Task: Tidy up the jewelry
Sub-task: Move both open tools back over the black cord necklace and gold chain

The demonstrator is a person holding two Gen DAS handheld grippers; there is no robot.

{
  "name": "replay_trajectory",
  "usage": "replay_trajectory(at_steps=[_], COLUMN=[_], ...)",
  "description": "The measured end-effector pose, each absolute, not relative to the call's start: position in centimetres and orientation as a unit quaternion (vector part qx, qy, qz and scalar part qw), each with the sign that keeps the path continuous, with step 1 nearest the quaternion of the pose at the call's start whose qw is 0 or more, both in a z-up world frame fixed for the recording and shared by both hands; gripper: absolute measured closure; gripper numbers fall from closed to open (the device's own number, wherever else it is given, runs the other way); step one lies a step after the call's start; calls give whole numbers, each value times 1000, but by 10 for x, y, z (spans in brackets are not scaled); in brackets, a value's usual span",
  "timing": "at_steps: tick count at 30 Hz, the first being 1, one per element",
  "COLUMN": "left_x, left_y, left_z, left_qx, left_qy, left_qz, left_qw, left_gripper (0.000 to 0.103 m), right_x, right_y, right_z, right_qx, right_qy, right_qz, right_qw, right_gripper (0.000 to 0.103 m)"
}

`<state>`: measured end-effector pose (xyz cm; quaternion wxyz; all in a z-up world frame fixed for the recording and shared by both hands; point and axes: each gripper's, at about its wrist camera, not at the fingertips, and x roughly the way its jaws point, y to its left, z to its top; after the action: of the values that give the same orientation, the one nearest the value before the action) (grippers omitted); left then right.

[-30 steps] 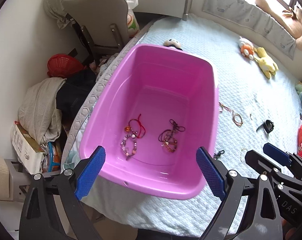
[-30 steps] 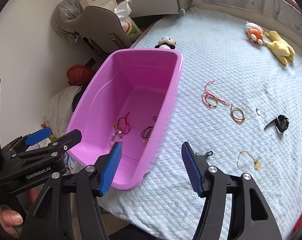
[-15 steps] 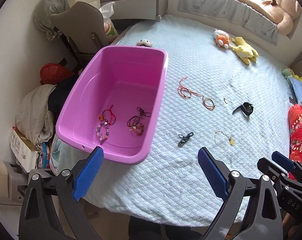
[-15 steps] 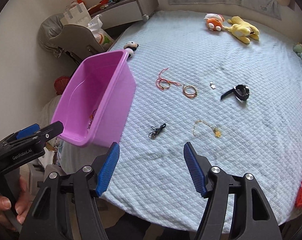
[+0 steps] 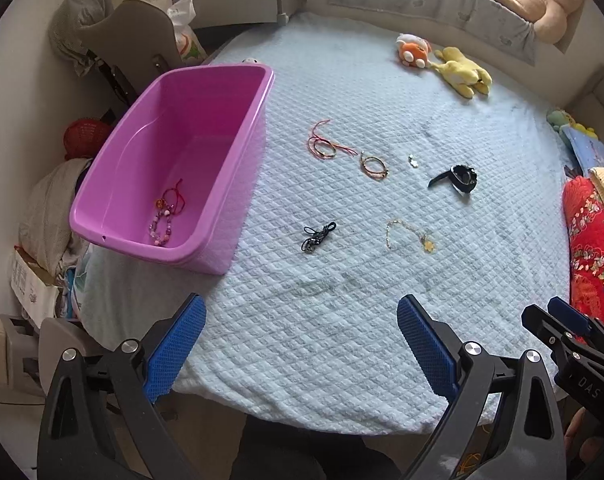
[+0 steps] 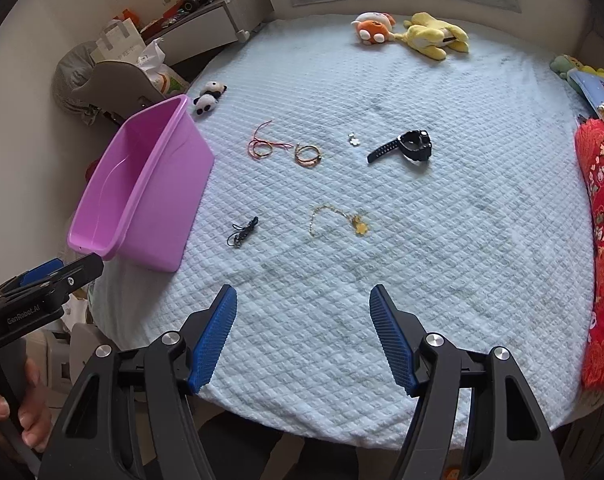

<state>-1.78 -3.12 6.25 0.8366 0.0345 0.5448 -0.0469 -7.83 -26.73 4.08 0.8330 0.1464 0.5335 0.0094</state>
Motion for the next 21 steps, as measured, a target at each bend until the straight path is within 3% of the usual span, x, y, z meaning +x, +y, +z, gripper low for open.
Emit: replay_trajectory(at_steps=[11, 21], left_x=[10, 44], left_y=[-50, -55], left_z=[29, -44], left_qx=[61, 57], left_qy=[525, 519], left_qz=[-77, -67], left_qw=[846, 850], left_gripper=[8, 8], right_x=[-63, -23], right_y=[-274, -275], right_z=[12, -47], right_qx=[146, 122], right_qy=[519, 506], right_qz=[-43, -56], right_qw=[841, 852], right_gripper=[37, 37])
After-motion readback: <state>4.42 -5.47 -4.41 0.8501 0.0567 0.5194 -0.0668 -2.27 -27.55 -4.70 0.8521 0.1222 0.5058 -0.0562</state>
